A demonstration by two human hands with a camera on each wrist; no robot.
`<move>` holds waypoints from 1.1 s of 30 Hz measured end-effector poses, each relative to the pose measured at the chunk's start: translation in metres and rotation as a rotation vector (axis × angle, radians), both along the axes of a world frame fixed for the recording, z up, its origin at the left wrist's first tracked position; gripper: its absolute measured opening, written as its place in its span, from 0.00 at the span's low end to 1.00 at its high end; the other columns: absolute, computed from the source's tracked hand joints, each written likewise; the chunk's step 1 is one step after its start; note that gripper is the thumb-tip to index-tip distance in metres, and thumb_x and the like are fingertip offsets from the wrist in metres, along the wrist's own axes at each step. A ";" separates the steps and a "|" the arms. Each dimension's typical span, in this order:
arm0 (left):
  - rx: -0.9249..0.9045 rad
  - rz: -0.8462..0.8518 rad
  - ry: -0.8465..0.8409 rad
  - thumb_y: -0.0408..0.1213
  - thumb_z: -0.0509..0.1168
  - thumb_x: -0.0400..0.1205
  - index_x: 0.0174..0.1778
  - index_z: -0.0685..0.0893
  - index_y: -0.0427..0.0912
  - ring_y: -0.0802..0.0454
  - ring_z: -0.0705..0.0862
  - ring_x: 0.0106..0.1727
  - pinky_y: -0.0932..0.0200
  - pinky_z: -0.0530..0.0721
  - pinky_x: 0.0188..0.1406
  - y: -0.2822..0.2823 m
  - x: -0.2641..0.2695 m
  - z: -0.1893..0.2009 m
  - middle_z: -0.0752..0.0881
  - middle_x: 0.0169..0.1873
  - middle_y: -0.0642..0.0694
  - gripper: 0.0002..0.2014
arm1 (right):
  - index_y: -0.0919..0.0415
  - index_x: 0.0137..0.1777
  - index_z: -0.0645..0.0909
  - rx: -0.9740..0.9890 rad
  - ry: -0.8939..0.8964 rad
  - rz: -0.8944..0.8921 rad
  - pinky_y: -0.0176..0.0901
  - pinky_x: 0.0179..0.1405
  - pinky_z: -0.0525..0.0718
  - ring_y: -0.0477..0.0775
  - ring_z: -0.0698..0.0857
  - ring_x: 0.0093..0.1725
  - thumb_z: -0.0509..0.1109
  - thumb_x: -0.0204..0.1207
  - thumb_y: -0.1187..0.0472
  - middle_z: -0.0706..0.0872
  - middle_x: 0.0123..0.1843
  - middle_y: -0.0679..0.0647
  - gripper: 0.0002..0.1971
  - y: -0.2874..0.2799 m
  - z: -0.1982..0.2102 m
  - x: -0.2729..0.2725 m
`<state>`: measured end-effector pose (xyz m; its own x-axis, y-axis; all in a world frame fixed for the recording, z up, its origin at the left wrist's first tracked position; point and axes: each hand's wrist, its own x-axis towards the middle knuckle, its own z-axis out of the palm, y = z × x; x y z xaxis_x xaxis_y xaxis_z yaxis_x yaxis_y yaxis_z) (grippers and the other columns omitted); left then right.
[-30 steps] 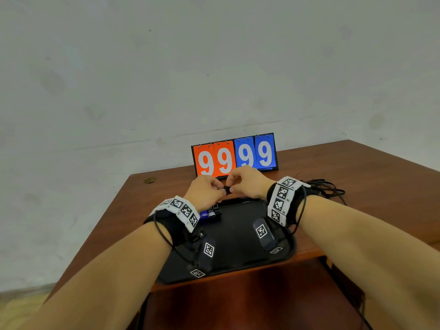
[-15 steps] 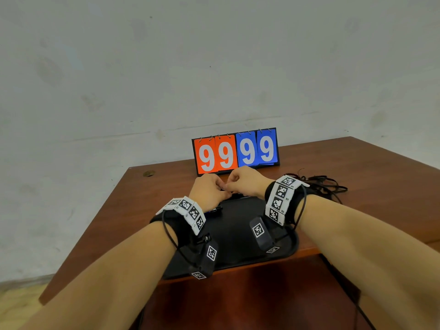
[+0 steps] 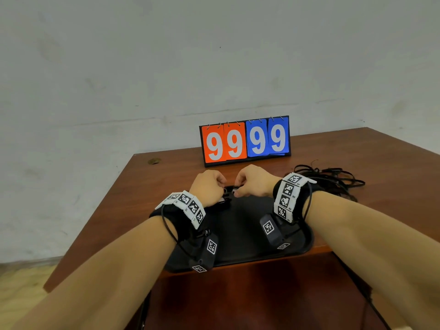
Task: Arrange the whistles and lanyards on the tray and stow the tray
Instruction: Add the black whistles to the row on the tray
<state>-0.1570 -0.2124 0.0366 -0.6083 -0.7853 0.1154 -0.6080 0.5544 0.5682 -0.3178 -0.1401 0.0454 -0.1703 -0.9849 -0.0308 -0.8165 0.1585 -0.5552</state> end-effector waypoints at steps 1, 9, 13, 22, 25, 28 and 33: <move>0.006 0.016 -0.029 0.27 0.66 0.79 0.62 0.86 0.45 0.52 0.86 0.58 0.52 0.85 0.63 -0.003 0.003 -0.001 0.88 0.57 0.49 0.17 | 0.57 0.49 0.85 0.006 0.039 0.006 0.43 0.50 0.86 0.52 0.88 0.47 0.81 0.70 0.56 0.89 0.49 0.52 0.11 -0.002 -0.003 0.000; -0.021 0.010 -0.251 0.43 0.76 0.75 0.64 0.85 0.51 0.48 0.83 0.63 0.45 0.81 0.68 -0.021 0.022 -0.007 0.85 0.63 0.51 0.21 | 0.54 0.50 0.84 0.078 0.157 0.021 0.40 0.50 0.79 0.51 0.83 0.52 0.82 0.70 0.57 0.86 0.54 0.50 0.12 -0.014 -0.017 -0.005; -0.010 -0.011 -0.311 0.43 0.76 0.77 0.66 0.84 0.52 0.48 0.83 0.65 0.44 0.81 0.68 -0.025 0.023 -0.006 0.83 0.65 0.51 0.21 | 0.53 0.49 0.83 0.093 0.189 0.028 0.40 0.49 0.80 0.52 0.84 0.53 0.83 0.68 0.59 0.86 0.56 0.52 0.13 -0.021 -0.019 -0.005; 0.019 -0.061 -0.347 0.43 0.76 0.76 0.52 0.86 0.55 0.51 0.85 0.55 0.47 0.85 0.63 -0.029 0.023 -0.007 0.86 0.56 0.53 0.11 | 0.54 0.55 0.86 0.079 0.190 0.037 0.40 0.50 0.80 0.52 0.84 0.55 0.84 0.67 0.60 0.84 0.58 0.51 0.17 -0.028 -0.022 0.000; 0.019 -0.071 -0.344 0.40 0.76 0.77 0.57 0.87 0.52 0.51 0.85 0.56 0.53 0.84 0.61 -0.031 0.023 -0.008 0.86 0.58 0.51 0.13 | 0.54 0.59 0.85 0.067 0.185 0.037 0.41 0.56 0.82 0.52 0.83 0.59 0.83 0.67 0.62 0.84 0.60 0.50 0.20 -0.028 -0.021 0.002; 0.006 -0.085 -0.340 0.36 0.75 0.79 0.61 0.87 0.47 0.51 0.84 0.56 0.60 0.80 0.56 -0.031 0.022 -0.008 0.85 0.60 0.49 0.15 | 0.54 0.61 0.84 0.063 0.171 0.037 0.44 0.60 0.83 0.52 0.83 0.61 0.83 0.67 0.63 0.84 0.62 0.50 0.22 -0.028 -0.021 0.004; 0.012 -0.086 -0.339 0.38 0.75 0.78 0.63 0.86 0.46 0.52 0.83 0.55 0.60 0.80 0.54 -0.028 0.022 -0.006 0.86 0.60 0.48 0.16 | 0.53 0.62 0.83 0.066 0.157 0.045 0.44 0.62 0.82 0.53 0.82 0.62 0.82 0.67 0.63 0.84 0.63 0.50 0.23 -0.025 -0.020 0.004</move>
